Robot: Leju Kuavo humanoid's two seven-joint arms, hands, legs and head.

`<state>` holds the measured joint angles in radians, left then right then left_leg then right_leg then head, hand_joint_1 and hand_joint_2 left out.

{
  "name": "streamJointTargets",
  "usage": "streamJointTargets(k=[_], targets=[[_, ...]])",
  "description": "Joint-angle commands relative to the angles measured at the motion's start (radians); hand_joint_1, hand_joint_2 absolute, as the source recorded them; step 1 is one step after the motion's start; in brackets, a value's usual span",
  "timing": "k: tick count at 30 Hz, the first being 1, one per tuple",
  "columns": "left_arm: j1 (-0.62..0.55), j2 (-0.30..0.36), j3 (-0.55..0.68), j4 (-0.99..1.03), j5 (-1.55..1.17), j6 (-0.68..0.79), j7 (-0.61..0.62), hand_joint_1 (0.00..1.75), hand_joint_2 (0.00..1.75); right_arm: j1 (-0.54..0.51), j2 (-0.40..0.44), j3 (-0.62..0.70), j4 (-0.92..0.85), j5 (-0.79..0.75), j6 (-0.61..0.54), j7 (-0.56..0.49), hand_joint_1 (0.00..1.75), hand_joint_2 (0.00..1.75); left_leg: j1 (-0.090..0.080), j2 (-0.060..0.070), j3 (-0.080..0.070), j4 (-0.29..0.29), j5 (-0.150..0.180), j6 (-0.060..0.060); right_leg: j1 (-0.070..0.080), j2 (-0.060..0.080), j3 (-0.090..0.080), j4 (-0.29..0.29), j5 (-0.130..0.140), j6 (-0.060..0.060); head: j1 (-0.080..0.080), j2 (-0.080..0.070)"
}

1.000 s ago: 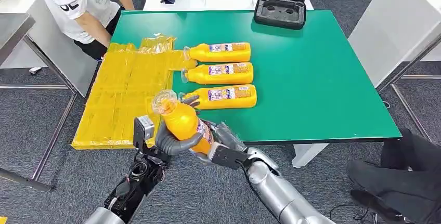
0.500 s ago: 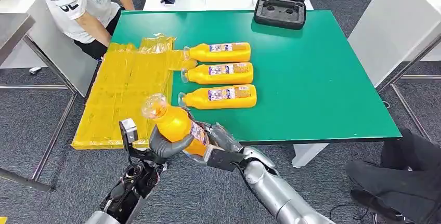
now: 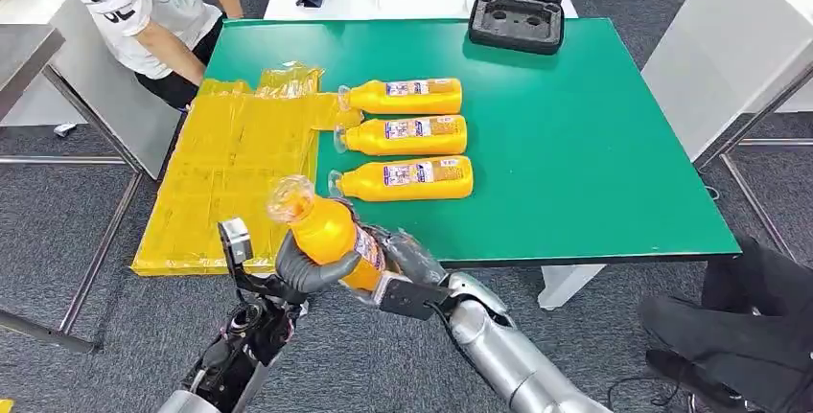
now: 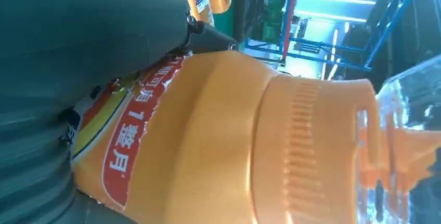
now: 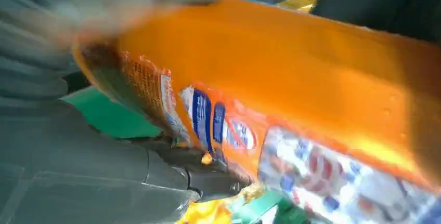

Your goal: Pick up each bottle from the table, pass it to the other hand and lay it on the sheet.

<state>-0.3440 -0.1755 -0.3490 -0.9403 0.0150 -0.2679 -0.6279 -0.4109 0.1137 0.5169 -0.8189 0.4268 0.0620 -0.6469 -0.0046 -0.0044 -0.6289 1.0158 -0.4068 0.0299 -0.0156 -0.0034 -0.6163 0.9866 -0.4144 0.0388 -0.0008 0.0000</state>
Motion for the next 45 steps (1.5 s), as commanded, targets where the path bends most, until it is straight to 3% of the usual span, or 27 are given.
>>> streamJointTargets(k=[1, 24, 30, 35, 45], targets=[[-0.044, -0.012, -0.022, 0.025, -0.007, 0.04, 0.033, 1.75, 1.75, 0.036, -0.021, -0.019, -0.053, -0.002, -0.011, 0.035, 0.0, 0.0, 0.0, -0.002, 0.001, 0.0, 0.0, -0.001, 0.0, -0.002, 0.002, 0.0, -0.001, -0.001, 0.0, 0.0], [-0.056, 0.019, 0.012, 0.006, -0.082, 0.241, 0.007, 1.75, 1.75, 0.099, -0.06, -0.065, -0.187, -0.058, -0.014, 0.027, 0.0, 0.0, 0.001, 0.0, 0.004, 0.0, -0.002, -0.002, 0.001, 0.0, 0.005, -0.001, -0.002, -0.002, 0.0, 0.0], [-0.126, 0.094, 0.089, -0.029, -0.251, 0.535, 0.014, 1.75, 1.75, 0.097, -0.065, -0.09, -0.246, -0.095, -0.01, 0.014, 0.0, 0.0, 0.001, 0.001, 0.003, 0.001, -0.002, -0.002, 0.001, 0.001, 0.004, 0.0, -0.001, -0.002, 0.0, 0.0], [-0.191, 0.133, 0.156, -0.014, -0.322, 0.597, 0.035, 1.75, 1.75, 0.138, -0.089, -0.124, -0.345, -0.15, 0.018, 0.012, 0.0, 0.0, 0.002, 0.0, 0.001, 0.001, -0.001, -0.002, 0.002, 0.0, 0.002, 0.001, -0.001, -0.002, 0.0, 0.0], [-0.344, 0.22, 0.19, 0.036, -0.486, 0.617, 0.108, 1.75, 1.75, 0.14, -0.084, -0.141, -0.35, -0.161, 0.022, 0.01, 0.0, 0.0, 0.002, 0.0, 0.001, 0.001, 0.0, -0.002, 0.002, 0.0, 0.001, 0.001, -0.001, -0.002, 0.0, 0.0]])
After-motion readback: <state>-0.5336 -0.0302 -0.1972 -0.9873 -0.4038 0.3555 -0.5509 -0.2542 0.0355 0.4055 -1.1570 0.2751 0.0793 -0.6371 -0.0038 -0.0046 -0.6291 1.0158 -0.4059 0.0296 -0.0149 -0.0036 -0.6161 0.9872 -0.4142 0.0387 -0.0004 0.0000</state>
